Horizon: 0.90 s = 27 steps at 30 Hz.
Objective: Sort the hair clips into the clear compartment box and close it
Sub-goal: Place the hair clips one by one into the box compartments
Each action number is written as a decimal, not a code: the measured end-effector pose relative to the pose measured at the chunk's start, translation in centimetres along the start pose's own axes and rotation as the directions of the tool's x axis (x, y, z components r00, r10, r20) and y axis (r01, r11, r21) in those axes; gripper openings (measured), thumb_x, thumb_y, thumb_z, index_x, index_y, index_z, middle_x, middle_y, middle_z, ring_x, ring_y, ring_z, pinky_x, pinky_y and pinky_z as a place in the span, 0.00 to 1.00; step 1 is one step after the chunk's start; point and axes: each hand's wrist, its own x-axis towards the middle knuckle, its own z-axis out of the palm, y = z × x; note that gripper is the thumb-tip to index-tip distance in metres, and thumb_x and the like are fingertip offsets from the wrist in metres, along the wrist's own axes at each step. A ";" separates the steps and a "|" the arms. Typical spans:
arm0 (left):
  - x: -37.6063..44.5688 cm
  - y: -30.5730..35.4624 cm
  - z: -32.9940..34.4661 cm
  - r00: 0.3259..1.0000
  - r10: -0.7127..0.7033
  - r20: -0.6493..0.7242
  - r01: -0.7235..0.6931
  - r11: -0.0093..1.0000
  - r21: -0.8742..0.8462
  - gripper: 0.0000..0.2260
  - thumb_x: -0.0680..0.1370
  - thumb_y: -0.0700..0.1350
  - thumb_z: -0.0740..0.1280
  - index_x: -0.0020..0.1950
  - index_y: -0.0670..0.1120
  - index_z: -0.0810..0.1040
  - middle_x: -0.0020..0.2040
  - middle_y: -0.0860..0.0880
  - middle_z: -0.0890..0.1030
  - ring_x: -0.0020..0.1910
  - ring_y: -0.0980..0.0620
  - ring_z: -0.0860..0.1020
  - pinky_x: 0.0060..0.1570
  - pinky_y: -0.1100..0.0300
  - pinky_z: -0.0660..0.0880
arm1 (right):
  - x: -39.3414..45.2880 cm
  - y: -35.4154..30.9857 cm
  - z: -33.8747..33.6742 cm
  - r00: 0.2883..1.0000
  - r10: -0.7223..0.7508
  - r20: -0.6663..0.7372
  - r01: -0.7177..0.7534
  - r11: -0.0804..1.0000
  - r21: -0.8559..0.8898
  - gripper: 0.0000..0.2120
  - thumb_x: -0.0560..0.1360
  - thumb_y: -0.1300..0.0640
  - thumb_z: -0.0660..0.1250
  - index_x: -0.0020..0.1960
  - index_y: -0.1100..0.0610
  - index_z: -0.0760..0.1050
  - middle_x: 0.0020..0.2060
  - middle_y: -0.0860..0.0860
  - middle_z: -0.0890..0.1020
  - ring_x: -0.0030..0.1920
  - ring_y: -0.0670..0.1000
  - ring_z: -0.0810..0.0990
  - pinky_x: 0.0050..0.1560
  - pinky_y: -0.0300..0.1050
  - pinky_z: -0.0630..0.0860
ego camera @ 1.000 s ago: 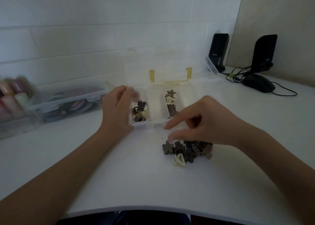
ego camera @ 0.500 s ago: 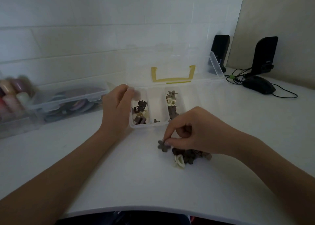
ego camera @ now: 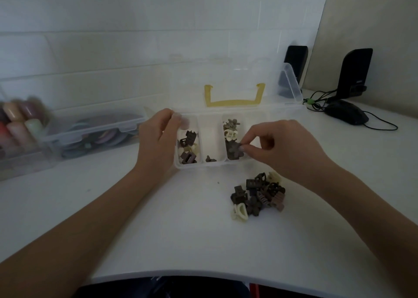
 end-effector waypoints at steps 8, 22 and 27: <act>0.1 0.0 0.1 0.999 -0.052 0.007 0.052 0.999 0.011 0.13 0.78 0.41 0.58 0.35 0.44 0.76 0.29 0.53 0.75 0.28 0.61 0.67 0.30 0.69 0.62 | -0.4 -0.3 0.0 0.983 -0.124 -0.134 0.128 0.992 0.019 0.02 0.71 0.49 0.69 0.44 0.45 0.77 0.21 0.45 0.66 0.24 0.47 0.67 0.29 0.38 0.63; 0.3 -0.3 0.0 0.995 -0.097 0.008 0.097 0.995 0.038 0.15 0.77 0.45 0.57 0.38 0.40 0.79 0.37 0.37 0.79 0.32 0.52 0.70 0.34 0.57 0.65 | -0.6 -0.7 -0.1 0.842 -0.232 0.487 0.138 0.965 0.221 0.07 0.66 0.47 0.75 0.42 0.47 0.82 0.24 0.46 0.74 0.26 0.44 0.69 0.30 0.40 0.66; 0.3 -0.3 0.0 0.998 -0.058 0.001 0.058 0.997 0.043 0.14 0.78 0.44 0.57 0.37 0.41 0.78 0.34 0.38 0.77 0.31 0.55 0.69 0.34 0.58 0.65 | -0.7 -1.0 0.6 0.918 -0.248 0.310 0.163 0.947 0.276 0.05 0.66 0.52 0.76 0.37 0.50 0.80 0.28 0.44 0.76 0.28 0.44 0.70 0.30 0.35 0.67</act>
